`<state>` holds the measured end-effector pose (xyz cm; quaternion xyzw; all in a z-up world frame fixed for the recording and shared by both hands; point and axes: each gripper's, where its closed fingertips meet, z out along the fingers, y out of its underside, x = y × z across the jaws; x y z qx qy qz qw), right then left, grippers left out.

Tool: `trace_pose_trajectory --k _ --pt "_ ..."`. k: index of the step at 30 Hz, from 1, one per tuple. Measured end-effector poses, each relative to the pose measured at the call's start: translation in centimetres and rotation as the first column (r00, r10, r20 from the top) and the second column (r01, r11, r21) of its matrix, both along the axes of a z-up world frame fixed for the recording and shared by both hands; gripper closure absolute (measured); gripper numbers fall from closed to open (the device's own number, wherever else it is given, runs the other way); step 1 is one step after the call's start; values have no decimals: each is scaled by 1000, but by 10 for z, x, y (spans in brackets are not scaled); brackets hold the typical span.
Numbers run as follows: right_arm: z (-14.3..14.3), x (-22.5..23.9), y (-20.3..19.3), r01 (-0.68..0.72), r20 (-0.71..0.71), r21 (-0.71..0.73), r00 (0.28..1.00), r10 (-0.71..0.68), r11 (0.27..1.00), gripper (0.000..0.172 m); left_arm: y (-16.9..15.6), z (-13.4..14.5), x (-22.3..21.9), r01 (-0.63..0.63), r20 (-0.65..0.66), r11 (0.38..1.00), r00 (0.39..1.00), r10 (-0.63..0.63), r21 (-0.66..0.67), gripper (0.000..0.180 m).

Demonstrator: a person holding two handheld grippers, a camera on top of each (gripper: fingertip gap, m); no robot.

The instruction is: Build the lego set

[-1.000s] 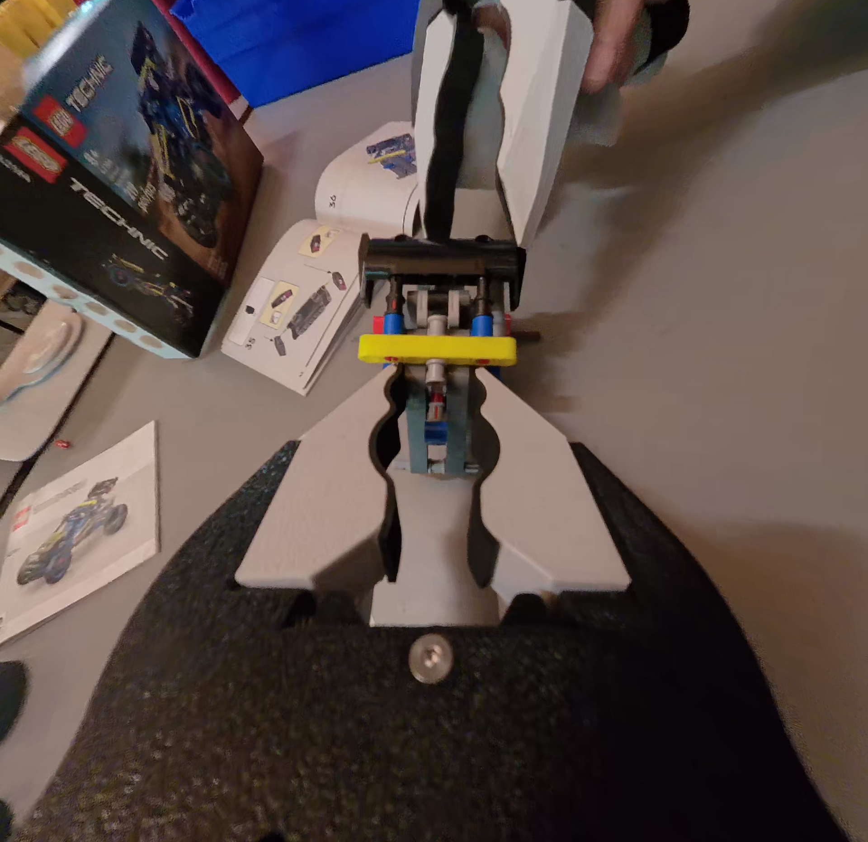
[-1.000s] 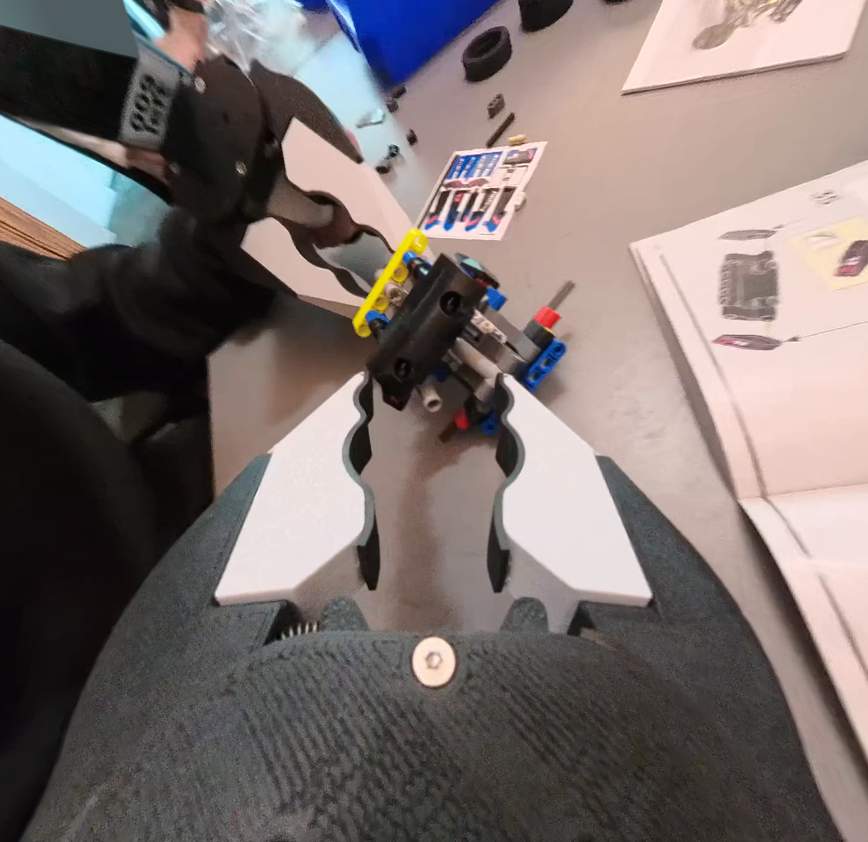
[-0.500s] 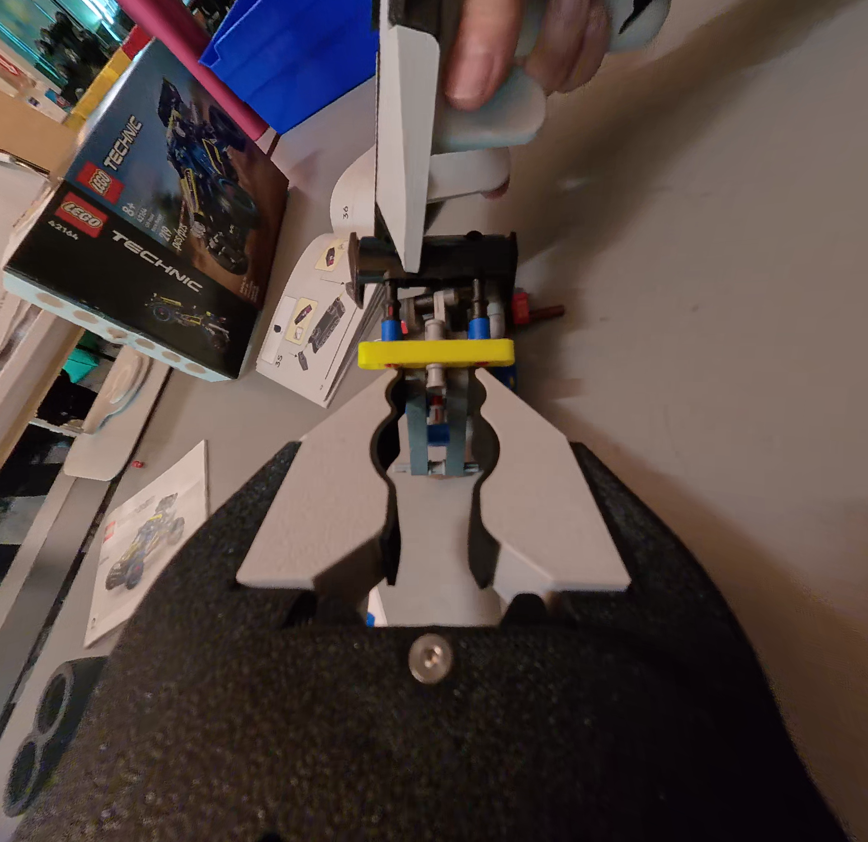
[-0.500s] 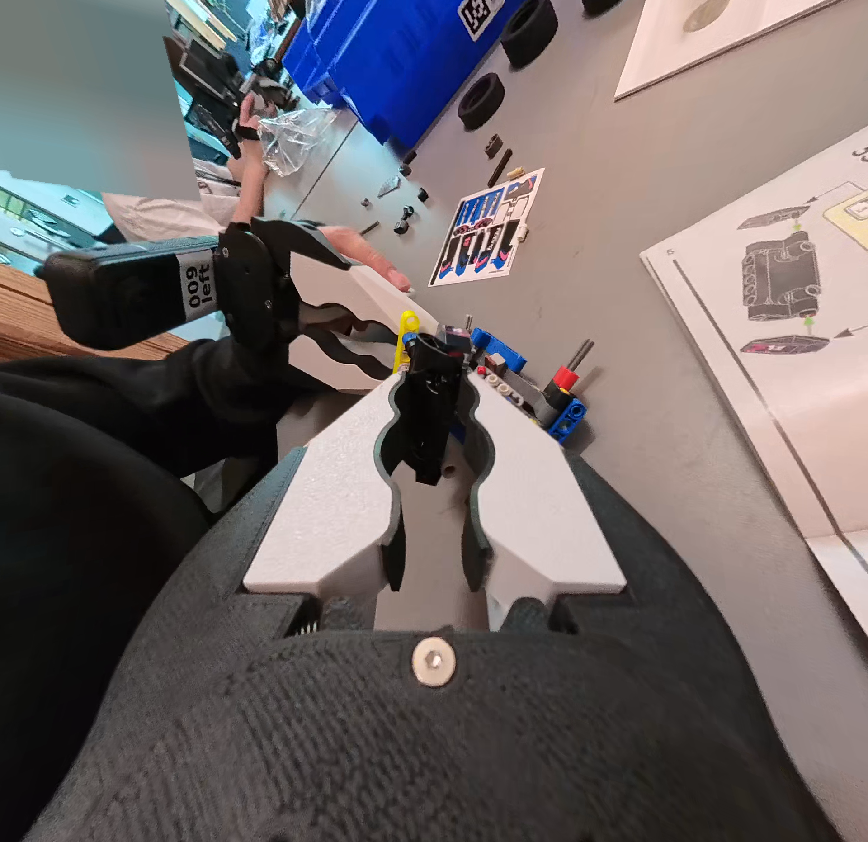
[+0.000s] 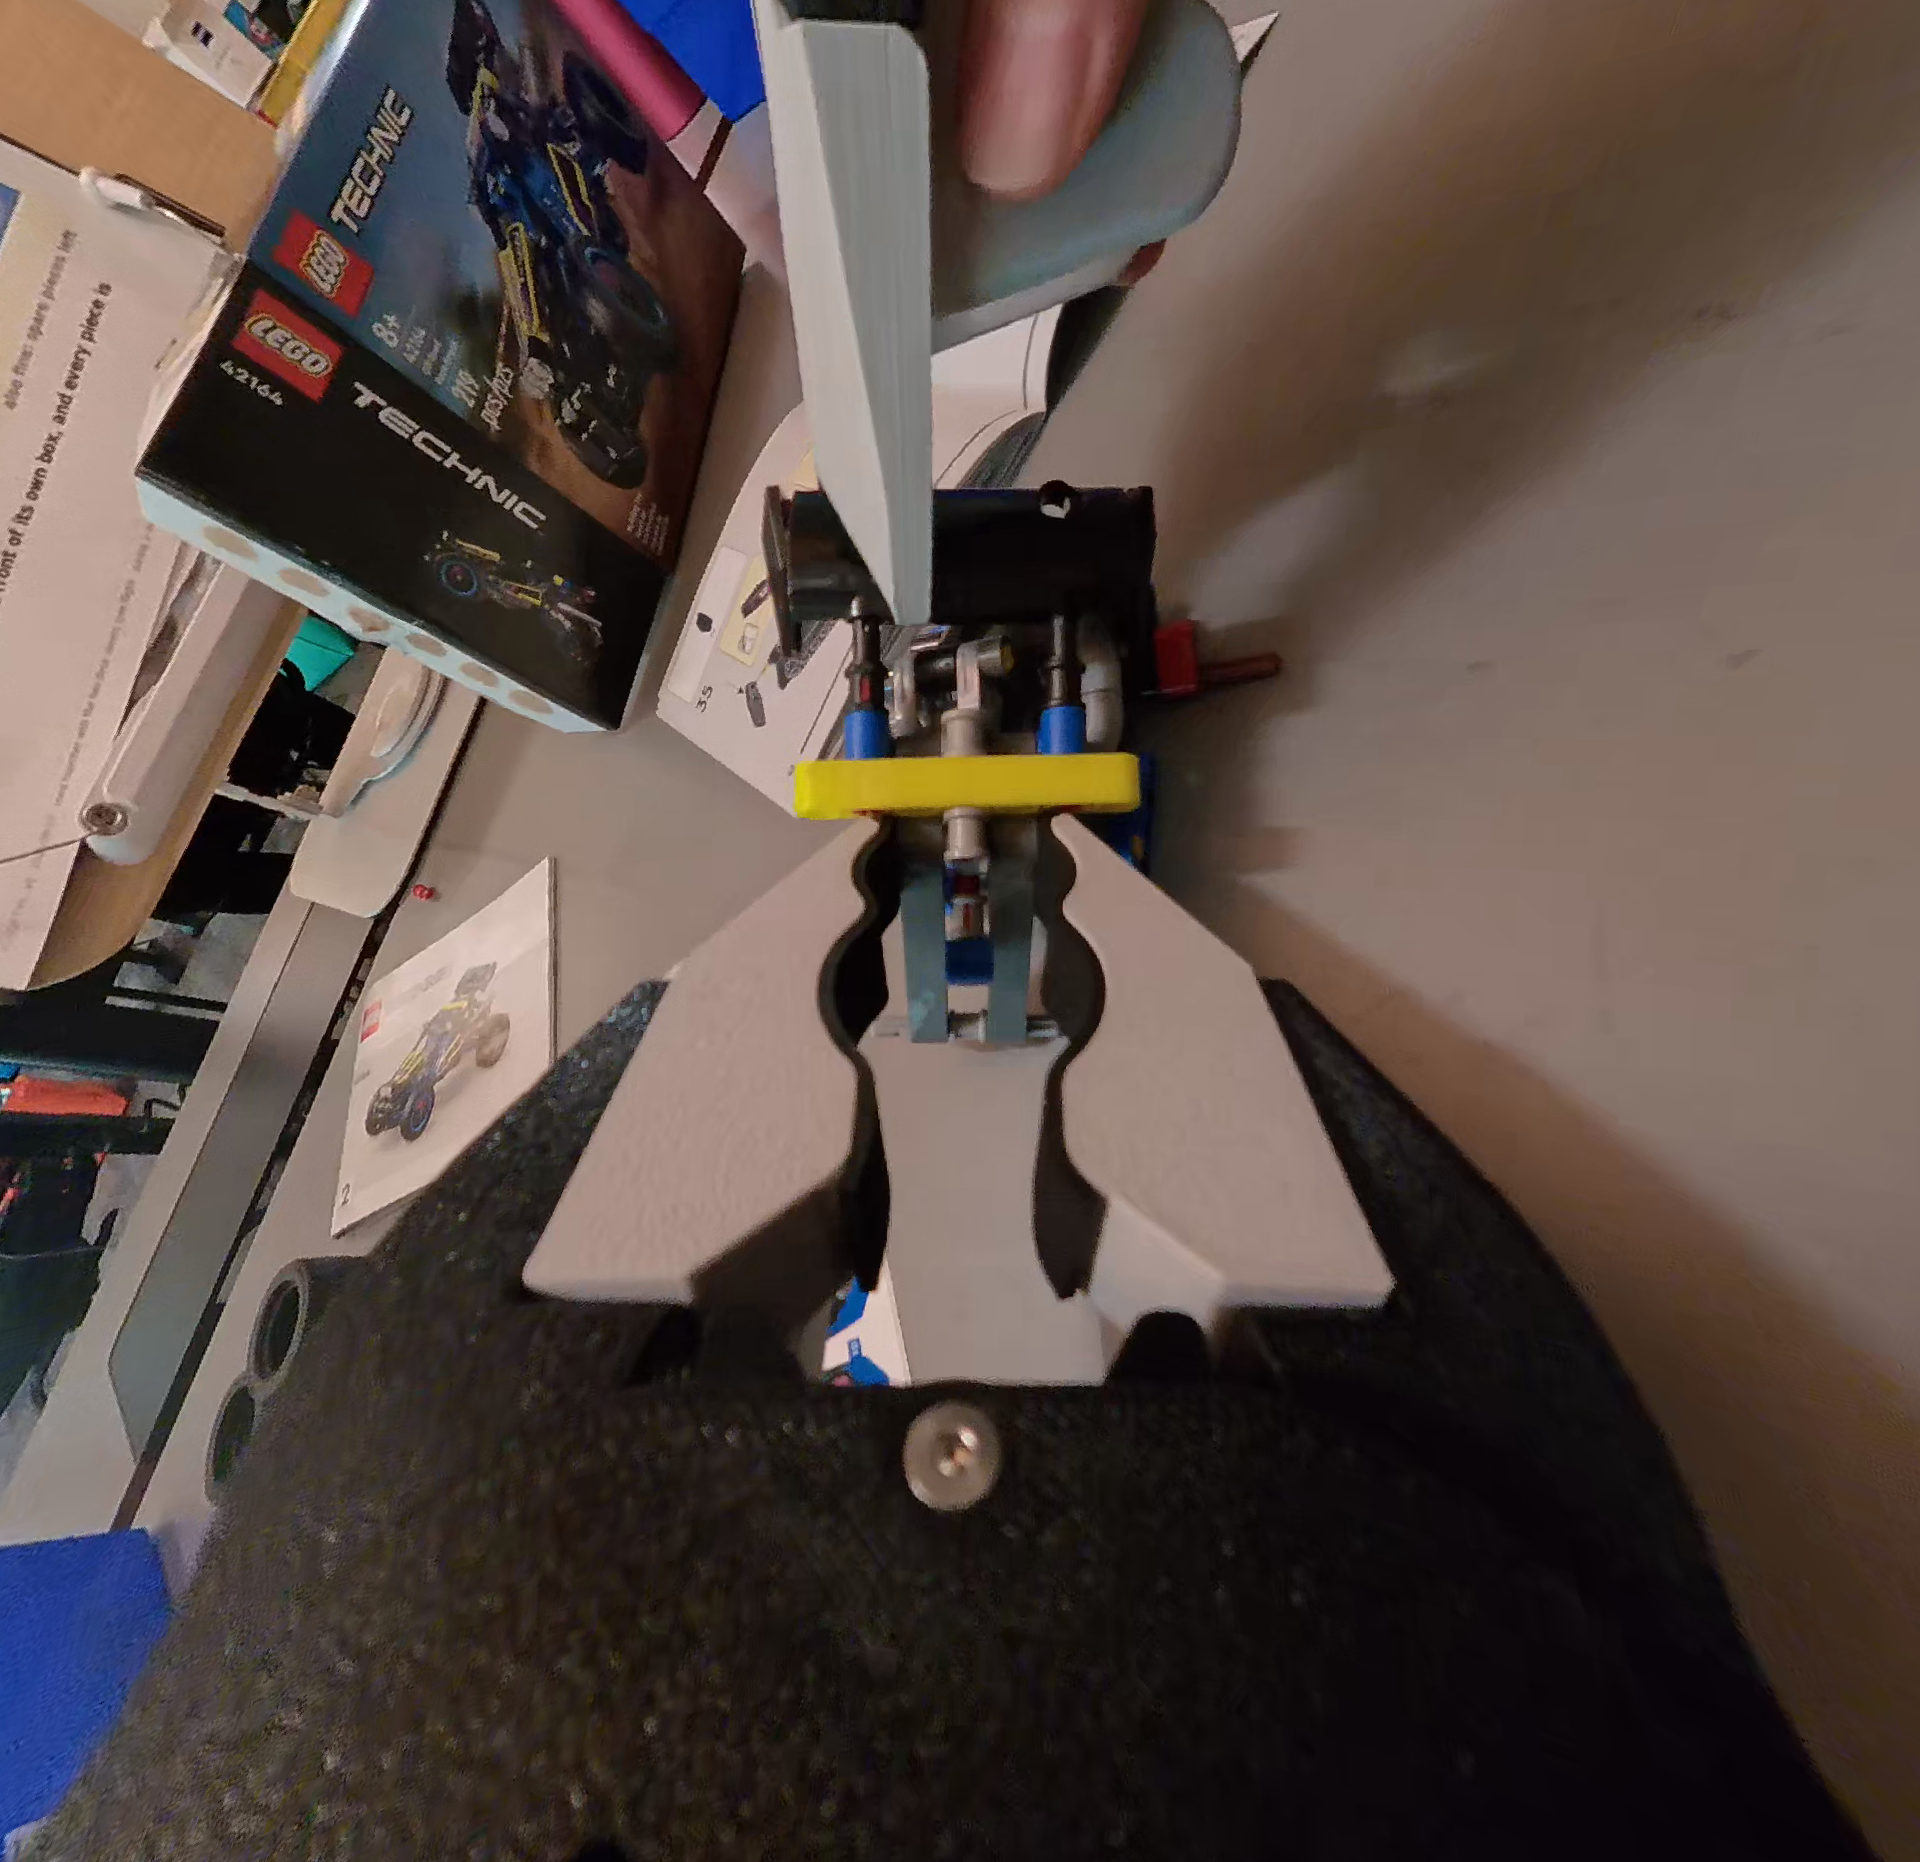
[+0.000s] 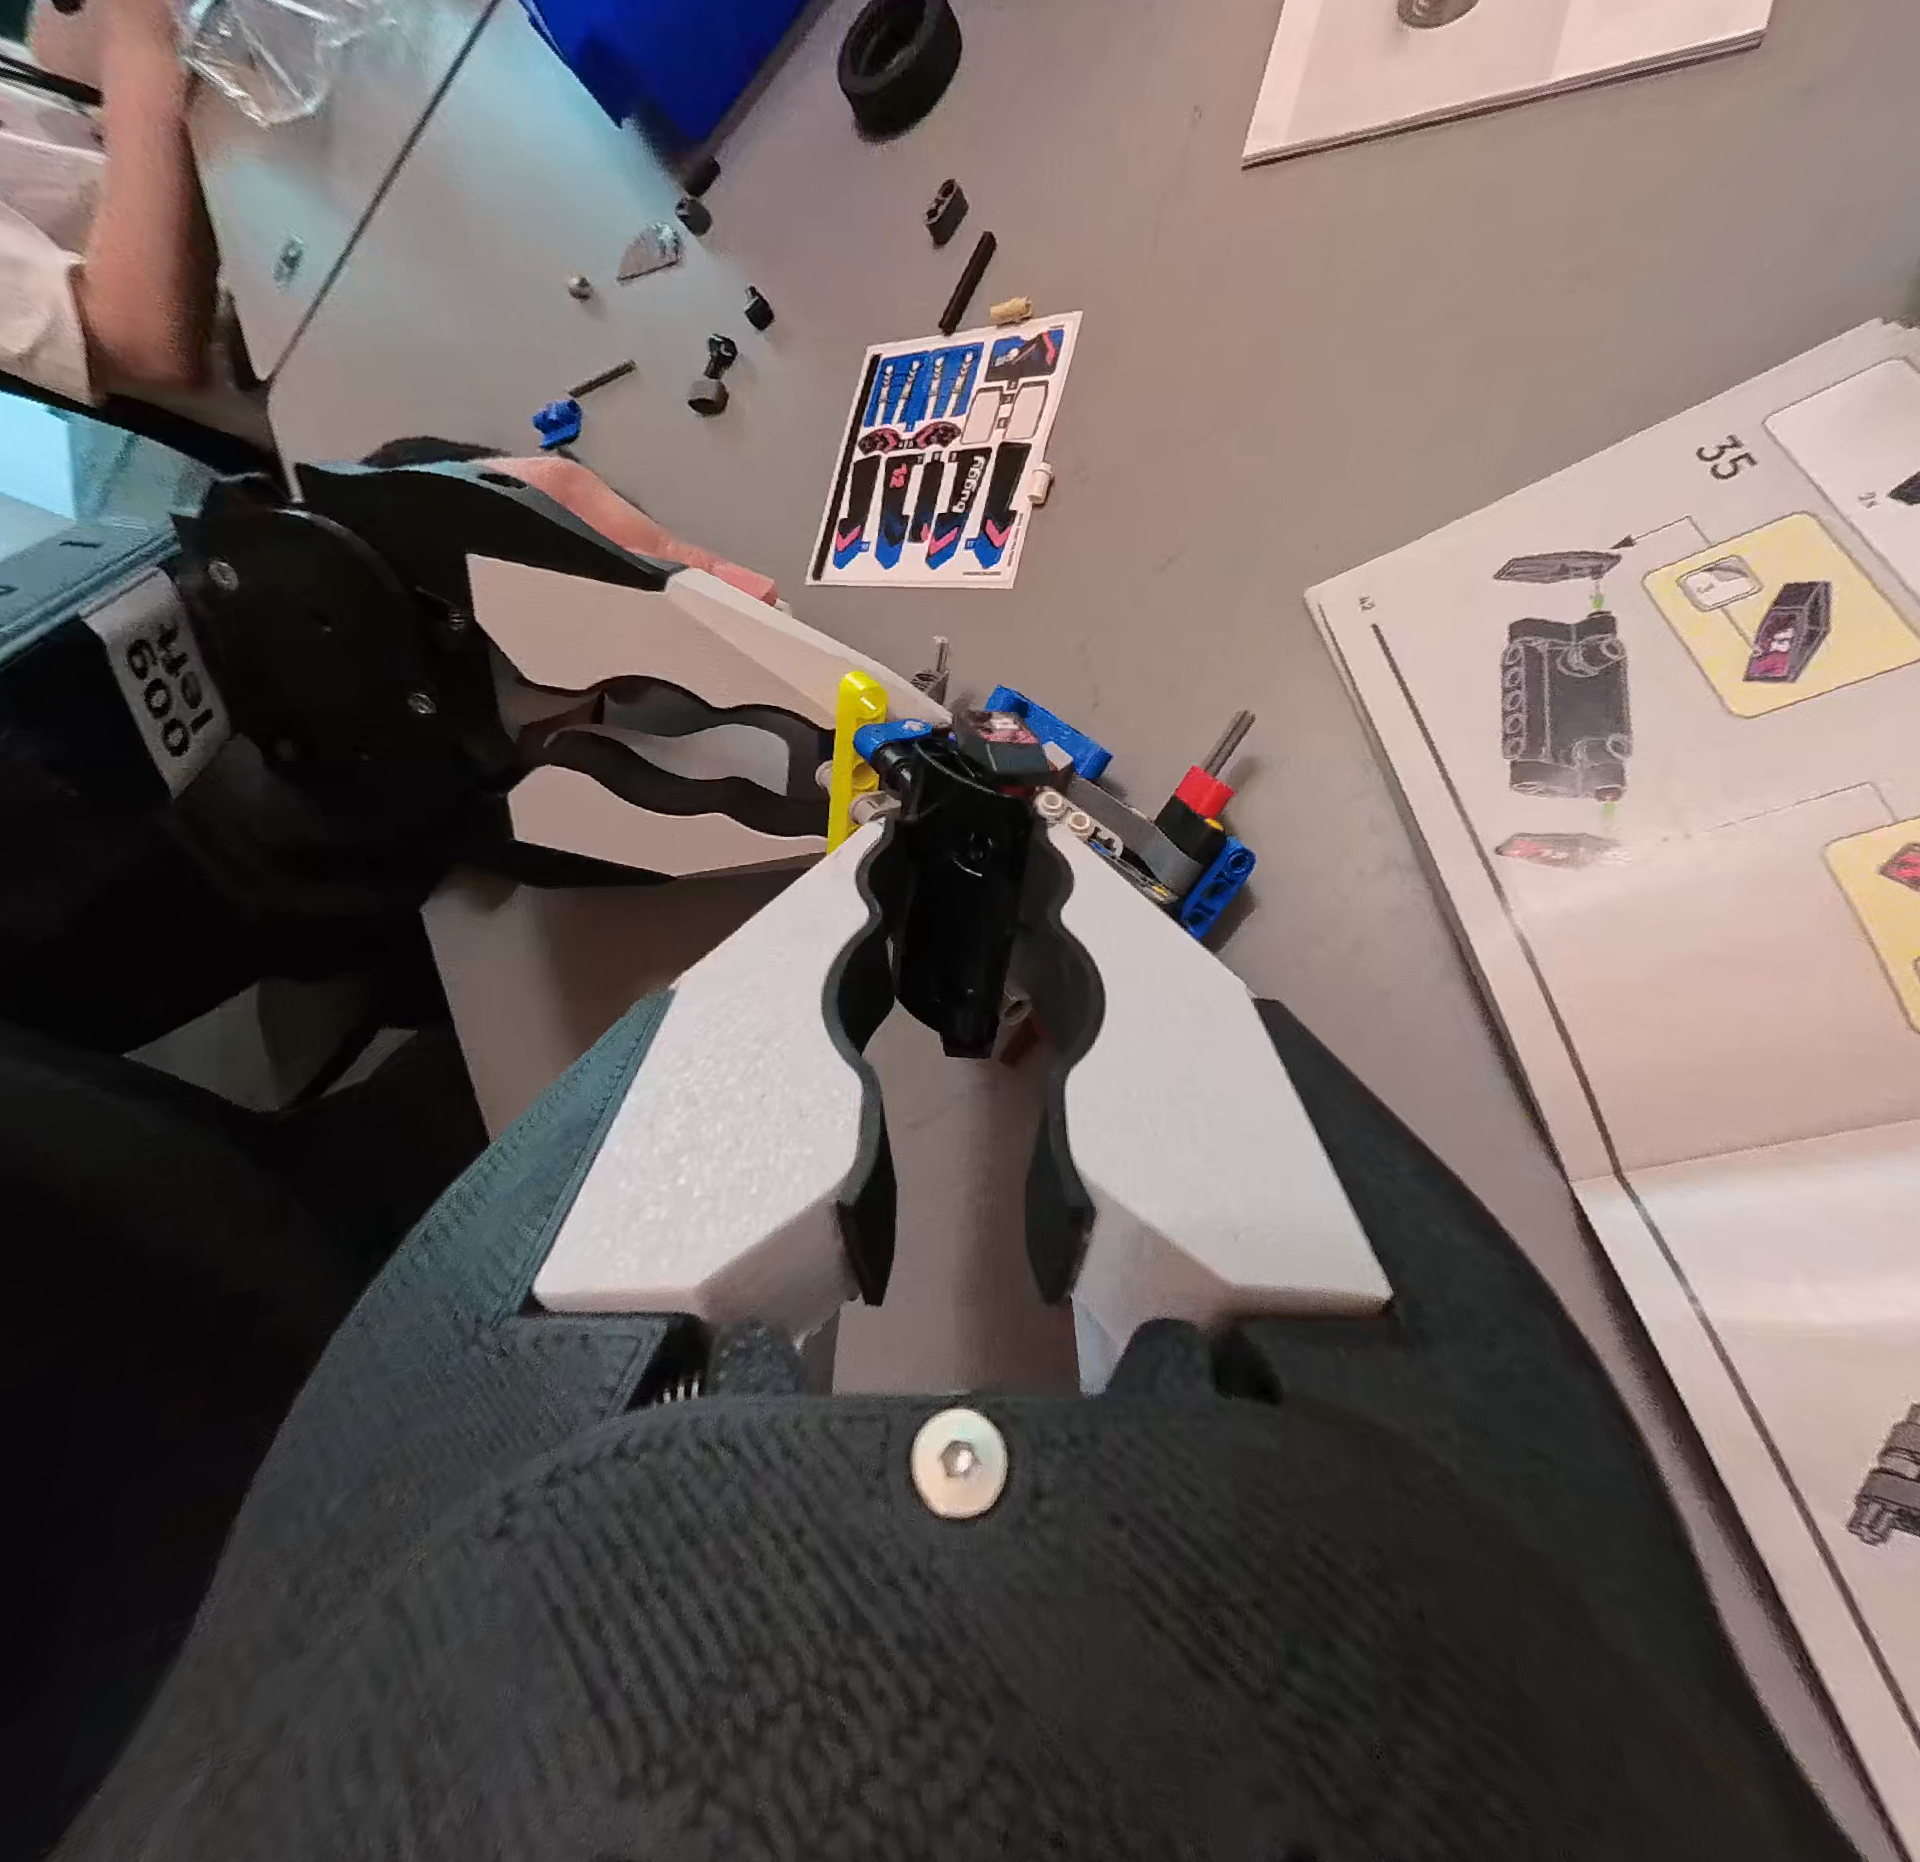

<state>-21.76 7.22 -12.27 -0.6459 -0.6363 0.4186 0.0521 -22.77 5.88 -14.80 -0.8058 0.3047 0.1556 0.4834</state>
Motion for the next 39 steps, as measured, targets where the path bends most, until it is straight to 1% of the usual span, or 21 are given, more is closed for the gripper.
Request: trace_pose_trajectory --k 5,9,12,16,18,21,24,26,28,36,39 --pt "-5 -3 3 -4 23 64 1000 3 998 146 2 -1 -1 -16 22 1000 1000 16 0 158" --pt "-1 -2 4 -9 50 -14 999 10 1000 147 2 0 -1 -16 83 1000 996 16 1 158" --pt "-3 9 5 -46 62 -41 997 49 998 150 2 0 -1 -10 87 1000 996 10 1 158" --pt "-2 9 4 -45 41 -129 998 50 991 152 2 0 1 0 91 1000 996 -1 7 158" --pt "-2 10 4 -56 37 -137 997 62 989 153 3 0 1 0 73 1000 997 -1 11 158" --pt "-1 11 4 -108 66 -53 992 111 993 153 3 0 0 -11 46 1000 999 10 16 158" --pt "-1 9 3 -148 92 92 986 139 985 153 3 1 -3 -35 6 999 999 35 22 158" --pt "-1 9 4 -151 114 116 984 138 982 153 3 1 -3 -42 -12 999 999 43 22 158" --pt "-3 9 5 -148 123 153 984 129 977 152 4 1 -4 -55 -59 998 997 56 26 159" --pt "-3 1 5 -110 104 239 991 88 965 150 4 2 -8 -91 -113 995 989 95 35 159" --pt "-7 1 6 -127 124 275 988 96 953 148 4 2 -7 -95 -137 995 986 98 32 159"
